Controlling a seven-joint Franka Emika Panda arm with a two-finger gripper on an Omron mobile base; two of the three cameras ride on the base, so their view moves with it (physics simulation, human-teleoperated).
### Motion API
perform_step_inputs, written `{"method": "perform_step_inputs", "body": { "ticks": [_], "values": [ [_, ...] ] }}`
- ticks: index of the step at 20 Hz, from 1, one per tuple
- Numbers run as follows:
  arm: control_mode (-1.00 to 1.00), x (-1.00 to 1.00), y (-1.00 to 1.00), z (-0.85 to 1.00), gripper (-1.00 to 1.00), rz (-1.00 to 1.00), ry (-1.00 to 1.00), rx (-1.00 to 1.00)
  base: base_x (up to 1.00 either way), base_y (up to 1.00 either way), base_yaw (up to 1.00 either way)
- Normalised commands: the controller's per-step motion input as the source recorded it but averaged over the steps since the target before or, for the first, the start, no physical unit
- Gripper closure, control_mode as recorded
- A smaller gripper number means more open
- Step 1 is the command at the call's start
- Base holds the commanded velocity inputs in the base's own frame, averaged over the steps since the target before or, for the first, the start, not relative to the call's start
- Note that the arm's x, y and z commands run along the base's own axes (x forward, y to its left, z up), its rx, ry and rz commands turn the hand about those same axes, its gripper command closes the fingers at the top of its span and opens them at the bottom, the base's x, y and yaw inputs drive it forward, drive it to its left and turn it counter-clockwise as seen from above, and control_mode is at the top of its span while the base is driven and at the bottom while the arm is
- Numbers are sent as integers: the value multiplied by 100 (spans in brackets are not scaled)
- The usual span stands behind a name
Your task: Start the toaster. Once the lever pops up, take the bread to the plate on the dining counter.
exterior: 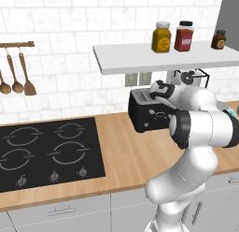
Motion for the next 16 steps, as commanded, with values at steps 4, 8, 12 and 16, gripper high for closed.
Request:
{"method": "perform_step_inputs", "body": {
  "ticks": [4, 8, 12, 16],
  "values": [
    [-100, 0, 0, 0, -100, 0, 0, 0, 0, 0, 0],
    [-100, 0, 0, 0, -100, 0, 0, 0, 0, 0, 0],
    [-100, 0, 0, 0, -100, 0, 0, 0, 0, 0, 0],
    [-100, 0, 0, 0, -100, 0, 0, 0, 0, 0, 0]
  ]
}}
